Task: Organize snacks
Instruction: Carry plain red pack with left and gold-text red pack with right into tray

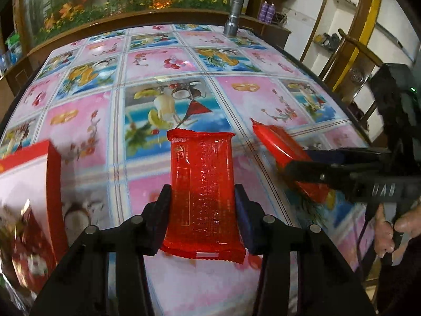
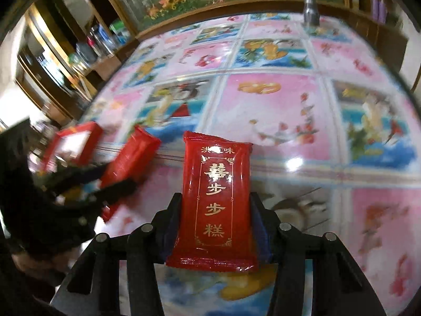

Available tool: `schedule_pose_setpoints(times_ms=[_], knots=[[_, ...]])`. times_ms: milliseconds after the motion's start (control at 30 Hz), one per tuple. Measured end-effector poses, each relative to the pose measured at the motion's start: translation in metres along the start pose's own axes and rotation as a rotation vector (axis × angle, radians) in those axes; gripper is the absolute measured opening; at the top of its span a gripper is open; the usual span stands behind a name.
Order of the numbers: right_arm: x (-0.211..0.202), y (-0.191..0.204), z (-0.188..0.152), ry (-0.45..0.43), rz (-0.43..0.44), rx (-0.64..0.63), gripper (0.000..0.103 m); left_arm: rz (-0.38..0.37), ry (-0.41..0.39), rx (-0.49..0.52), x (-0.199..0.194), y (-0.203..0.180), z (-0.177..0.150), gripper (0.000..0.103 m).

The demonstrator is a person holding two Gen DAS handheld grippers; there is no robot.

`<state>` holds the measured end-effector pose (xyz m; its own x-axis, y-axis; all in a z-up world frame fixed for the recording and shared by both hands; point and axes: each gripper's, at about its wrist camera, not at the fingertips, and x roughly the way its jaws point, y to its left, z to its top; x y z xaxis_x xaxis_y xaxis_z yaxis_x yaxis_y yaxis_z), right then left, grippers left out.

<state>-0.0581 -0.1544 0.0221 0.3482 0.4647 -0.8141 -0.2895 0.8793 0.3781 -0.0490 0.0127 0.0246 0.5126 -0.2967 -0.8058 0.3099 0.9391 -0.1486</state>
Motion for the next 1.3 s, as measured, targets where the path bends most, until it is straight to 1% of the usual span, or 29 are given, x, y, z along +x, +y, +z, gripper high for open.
schedule_pose_setpoints(times_ms=[100,200,367,467,567,700,800,900,1033,1200,1300], knots=[[0.002,-0.005,-0.003,0.010,0.148,0.075,0.050,-0.029,-0.001,-0.028,-0.006,0.002,-0.011,0.044],[0.006,-0.003,-0.009,0.015,0.226,0.108,0.050,-0.049,-0.007,-0.063,-0.013,0.005,-0.023,0.044],[0.008,0.006,-0.012,0.021,0.256,0.112,0.050,-0.061,-0.027,-0.080,-0.028,0.005,-0.034,0.044],[0.011,0.015,-0.013,0.030,0.270,0.102,0.050,-0.064,-0.057,-0.090,-0.042,0.006,-0.036,0.044],[0.014,0.027,-0.011,0.039,0.295,0.086,0.050,-0.074,-0.085,-0.099,-0.056,0.011,-0.037,0.044],[0.016,0.051,-0.006,0.051,0.340,0.049,0.050,-0.060,-0.122,-0.131,-0.075,0.024,-0.043,0.044],[0.023,0.077,-0.001,0.067,0.383,0.010,0.050,-0.031,-0.151,-0.164,-0.091,0.041,-0.049,0.044],[0.033,0.109,0.003,0.089,0.425,-0.031,0.050,0.019,-0.181,-0.201,-0.109,0.063,-0.059,0.044],[0.053,0.155,0.009,0.125,0.485,-0.071,0.050,0.082,-0.223,-0.274,-0.135,0.100,-0.074,0.044],[0.072,0.208,0.018,0.117,0.555,-0.082,0.050,0.162,-0.252,-0.348,-0.158,0.141,-0.092,0.044],[0.083,0.236,0.022,0.109,0.562,-0.095,0.050,0.199,-0.263,-0.385,-0.166,0.159,-0.101,0.044]])
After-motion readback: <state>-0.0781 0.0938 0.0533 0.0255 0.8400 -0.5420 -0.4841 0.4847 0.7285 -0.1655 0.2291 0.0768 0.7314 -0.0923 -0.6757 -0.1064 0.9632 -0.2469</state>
